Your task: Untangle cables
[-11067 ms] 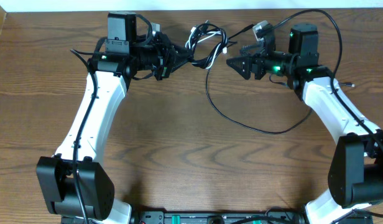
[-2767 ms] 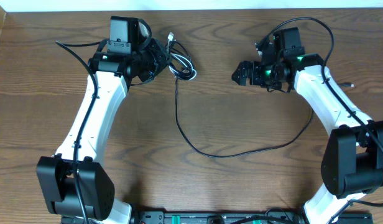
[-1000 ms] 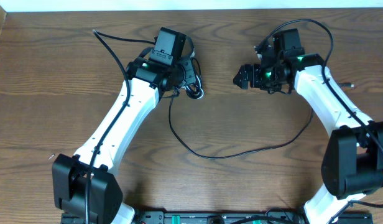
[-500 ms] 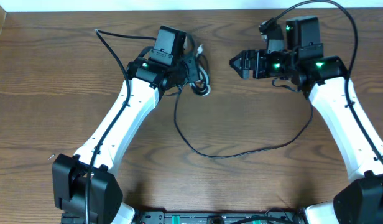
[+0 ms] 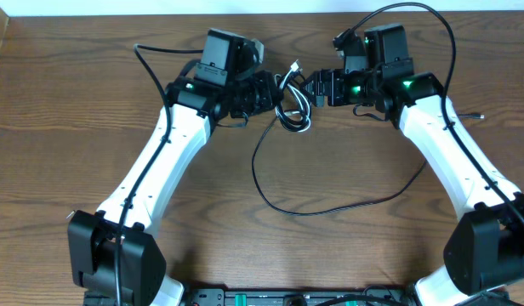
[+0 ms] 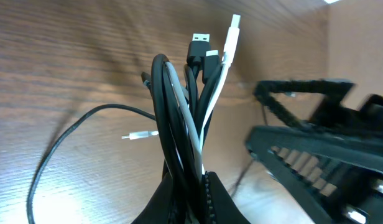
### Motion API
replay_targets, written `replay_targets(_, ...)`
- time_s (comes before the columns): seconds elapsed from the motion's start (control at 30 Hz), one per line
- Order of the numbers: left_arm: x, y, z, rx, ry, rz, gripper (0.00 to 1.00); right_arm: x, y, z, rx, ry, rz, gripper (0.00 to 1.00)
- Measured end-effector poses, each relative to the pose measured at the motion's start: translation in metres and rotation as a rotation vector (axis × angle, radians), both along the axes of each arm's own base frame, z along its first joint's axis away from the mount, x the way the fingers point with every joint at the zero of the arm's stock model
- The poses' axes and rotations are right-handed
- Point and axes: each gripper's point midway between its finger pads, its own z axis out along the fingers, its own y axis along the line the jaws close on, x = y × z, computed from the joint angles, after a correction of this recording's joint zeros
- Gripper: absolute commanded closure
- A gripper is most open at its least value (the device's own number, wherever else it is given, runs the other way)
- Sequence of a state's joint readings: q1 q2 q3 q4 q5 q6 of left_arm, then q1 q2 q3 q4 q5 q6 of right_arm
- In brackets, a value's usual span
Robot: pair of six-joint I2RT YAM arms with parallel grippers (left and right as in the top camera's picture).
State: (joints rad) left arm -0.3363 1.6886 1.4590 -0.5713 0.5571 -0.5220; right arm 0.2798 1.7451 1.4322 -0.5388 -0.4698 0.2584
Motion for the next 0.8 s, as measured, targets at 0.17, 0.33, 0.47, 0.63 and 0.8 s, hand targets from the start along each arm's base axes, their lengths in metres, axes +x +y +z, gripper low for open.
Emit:
replay_targets(0.17, -0.003, -0.001, 0.006, -0.071, 0.031, -0.023, 0.93, 0.004, 0.000, -0.007, -0.013, -0.003, 0.003, 0.21)
replay_targets(0.33, -0.009, -0.007, 0.011, -0.122, 0.058, -0.050, 0.93, 0.007, -0.001, -0.007, -0.031, -0.031, 0.010, 0.32)
replay_targets(0.47, -0.013, -0.010, 0.013, -0.148, 0.077, -0.060, 0.92, 0.011, -0.005, -0.010, -0.059, -0.039, -0.004, 0.46)
replay_targets(0.63, -0.015, -0.013, 0.015, -0.167, 0.090, -0.067, 0.92, 0.014, -0.011, -0.019, -0.101, -0.031, -0.035, 0.67)
replay_targets(0.8, -0.016, -0.013, 0.018, -0.185, 0.095, -0.077, 0.93, 0.016, -0.019, -0.024, -0.134, -0.011, -0.091, 0.87)
